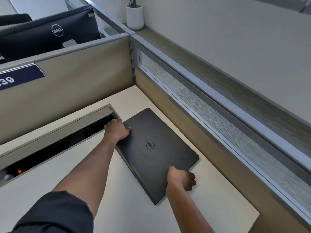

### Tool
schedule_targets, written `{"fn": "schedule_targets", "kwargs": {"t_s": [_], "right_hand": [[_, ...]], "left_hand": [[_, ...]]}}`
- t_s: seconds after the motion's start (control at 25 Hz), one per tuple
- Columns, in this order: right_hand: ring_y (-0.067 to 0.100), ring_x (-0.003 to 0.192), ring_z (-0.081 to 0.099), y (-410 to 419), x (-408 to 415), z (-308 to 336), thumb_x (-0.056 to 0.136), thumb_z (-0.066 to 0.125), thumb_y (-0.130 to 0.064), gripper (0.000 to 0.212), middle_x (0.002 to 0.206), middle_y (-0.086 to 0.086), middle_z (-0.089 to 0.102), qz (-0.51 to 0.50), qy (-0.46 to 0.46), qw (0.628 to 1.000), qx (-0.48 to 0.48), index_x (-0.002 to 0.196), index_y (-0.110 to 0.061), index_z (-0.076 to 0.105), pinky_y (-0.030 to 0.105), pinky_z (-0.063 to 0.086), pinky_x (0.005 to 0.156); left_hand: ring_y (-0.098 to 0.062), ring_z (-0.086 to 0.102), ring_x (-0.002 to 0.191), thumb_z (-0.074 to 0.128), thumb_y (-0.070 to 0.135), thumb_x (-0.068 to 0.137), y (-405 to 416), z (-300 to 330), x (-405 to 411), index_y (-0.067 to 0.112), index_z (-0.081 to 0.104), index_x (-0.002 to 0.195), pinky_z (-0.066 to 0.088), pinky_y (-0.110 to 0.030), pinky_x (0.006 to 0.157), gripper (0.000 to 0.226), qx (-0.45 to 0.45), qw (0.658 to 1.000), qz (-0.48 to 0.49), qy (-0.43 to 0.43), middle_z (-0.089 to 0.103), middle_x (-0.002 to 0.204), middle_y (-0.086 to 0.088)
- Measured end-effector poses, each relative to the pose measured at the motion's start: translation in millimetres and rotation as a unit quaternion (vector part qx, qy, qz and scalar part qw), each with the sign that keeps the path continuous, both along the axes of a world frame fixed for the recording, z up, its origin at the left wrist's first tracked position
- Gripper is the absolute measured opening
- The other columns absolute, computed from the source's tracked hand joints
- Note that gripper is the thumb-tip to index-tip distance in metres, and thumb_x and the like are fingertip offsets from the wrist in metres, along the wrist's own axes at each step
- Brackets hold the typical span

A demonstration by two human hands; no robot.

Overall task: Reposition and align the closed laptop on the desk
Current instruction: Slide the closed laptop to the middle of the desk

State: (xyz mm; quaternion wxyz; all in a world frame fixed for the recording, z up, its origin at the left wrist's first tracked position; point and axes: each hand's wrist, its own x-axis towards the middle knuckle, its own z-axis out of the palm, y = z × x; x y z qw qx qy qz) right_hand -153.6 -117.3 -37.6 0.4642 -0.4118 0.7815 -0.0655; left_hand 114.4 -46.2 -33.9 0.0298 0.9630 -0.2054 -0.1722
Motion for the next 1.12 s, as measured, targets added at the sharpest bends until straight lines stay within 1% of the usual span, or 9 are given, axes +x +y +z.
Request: {"fn": "schedule_targets", "kwargs": {"t_s": [0.12, 0.28, 0.44, 0.56, 0.68, 0.76, 0.88, 1.0, 1.12], "right_hand": [[0.037, 0.114, 0.049, -4.2, -2.1, 0.6, 0.074, 0.072, -0.013, 0.048, 0.128, 0.023, 0.044, -0.019, -0.015, 1.000, 0.013, 0.104, -0.002, 0.037, 0.042, 0.052, 0.083], [0.037, 0.111, 0.052, -7.0, -7.3, 2.9, 0.072, 0.074, -0.016, 0.055, 0.127, 0.023, 0.046, -0.028, -0.032, 0.999, 0.015, 0.115, 0.000, 0.044, 0.044, 0.055, 0.085], [0.037, 0.113, 0.051, -11.3, -8.7, 1.6, 0.071, 0.072, -0.016, 0.054, 0.126, 0.023, 0.047, -0.021, -0.034, 0.999, 0.002, 0.116, 0.001, 0.046, 0.046, 0.055, 0.088], [0.039, 0.111, 0.055, 5.9, -17.3, 14.4, 0.074, 0.070, -0.015, 0.049, 0.124, 0.023, 0.050, 0.025, -0.066, 0.997, -0.014, 0.114, 0.001, 0.048, 0.047, 0.055, 0.085], [0.039, 0.099, 0.062, 9.0, -14.0, 17.7, 0.072, 0.071, -0.015, 0.038, 0.116, 0.020, 0.058, 0.056, -0.086, 0.994, -0.040, 0.104, 0.000, 0.055, 0.044, 0.059, 0.077], [0.038, 0.092, 0.065, 14.8, -13.4, 19.6, 0.070, 0.071, -0.015, 0.029, 0.110, 0.017, 0.063, 0.095, -0.111, 0.988, -0.059, 0.095, -0.003, 0.061, 0.040, 0.059, 0.074], [0.034, 0.089, 0.067, 30.9, -7.5, 23.7, 0.069, 0.069, -0.015, 0.026, 0.103, 0.014, 0.068, 0.176, -0.133, 0.973, -0.069, 0.093, -0.006, 0.066, 0.042, 0.061, 0.079], [0.032, 0.079, 0.069, 50.8, 4.3, 28.8, 0.067, 0.068, -0.011, 0.016, 0.091, 0.012, 0.072, 0.243, -0.148, 0.955, -0.090, 0.082, -0.006, 0.067, 0.044, 0.063, 0.077], [0.034, 0.078, 0.069, 76.7, 18.7, 35.4, 0.066, 0.067, -0.010, 0.007, 0.086, 0.012, 0.071, 0.311, -0.154, 0.932, -0.100, 0.072, -0.010, 0.064, 0.047, 0.063, 0.077]], "left_hand": [[-0.039, 0.049, 0.129, 0.050, 0.064, 0.085, 7.0, -0.5, 0.8, 0.004, 0.045, 0.140, 0.036, -0.049, 0.103, 0.081, 0.011, 0.999, 0.032, 0.016, 0.052, 0.139, -0.021], [-0.037, 0.048, 0.129, 0.046, 0.067, 0.086, 15.1, 5.0, 0.5, 0.007, 0.047, 0.140, 0.035, -0.049, 0.102, 0.080, 0.013, 0.999, 0.045, 0.021, 0.052, 0.139, -0.019], [-0.037, 0.046, 0.132, 0.046, 0.067, 0.087, 30.5, 4.2, -8.4, 0.006, 0.047, 0.137, 0.036, -0.051, 0.104, 0.079, -0.012, 0.996, 0.074, 0.039, 0.050, 0.139, -0.018], [-0.036, 0.047, 0.131, 0.048, 0.064, 0.087, 77.9, 15.5, -30.8, 0.005, 0.050, 0.134, 0.037, -0.051, 0.103, 0.076, -0.046, 0.990, 0.129, 0.037, 0.051, 0.138, -0.018], [-0.037, 0.048, 0.129, 0.049, 0.062, 0.088, 107.9, 16.0, -42.1, 0.005, 0.053, 0.131, 0.036, -0.050, 0.103, 0.072, -0.060, 0.982, 0.173, 0.037, 0.053, 0.136, -0.017], [-0.037, 0.048, 0.128, 0.049, 0.061, 0.088, 138.2, 17.8, -58.0, 0.005, 0.053, 0.131, 0.037, -0.050, 0.103, 0.070, -0.076, 0.970, 0.227, 0.043, 0.053, 0.136, -0.017], [-0.039, 0.049, 0.127, 0.049, 0.056, 0.090, 189.5, 17.4, -83.7, 0.003, 0.053, 0.131, 0.037, -0.050, 0.103, 0.067, -0.101, 0.949, 0.295, 0.050, 0.052, 0.134, -0.019], [-0.042, 0.050, 0.123, 0.047, 0.044, 0.094, 236.9, 18.1, -109.1, -0.002, 0.053, 0.128, 0.039, -0.050, 0.101, 0.057, -0.122, 0.925, 0.355, 0.060, 0.053, 0.132, -0.022], [-0.044, 0.051, 0.121, 0.046, 0.038, 0.096, 285.9, 18.2, -134.0, -0.005, 0.053, 0.127, 0.043, -0.050, 0.101, 0.053, -0.143, 0.902, 0.400, 0.078, 0.053, 0.132, -0.025]]}}
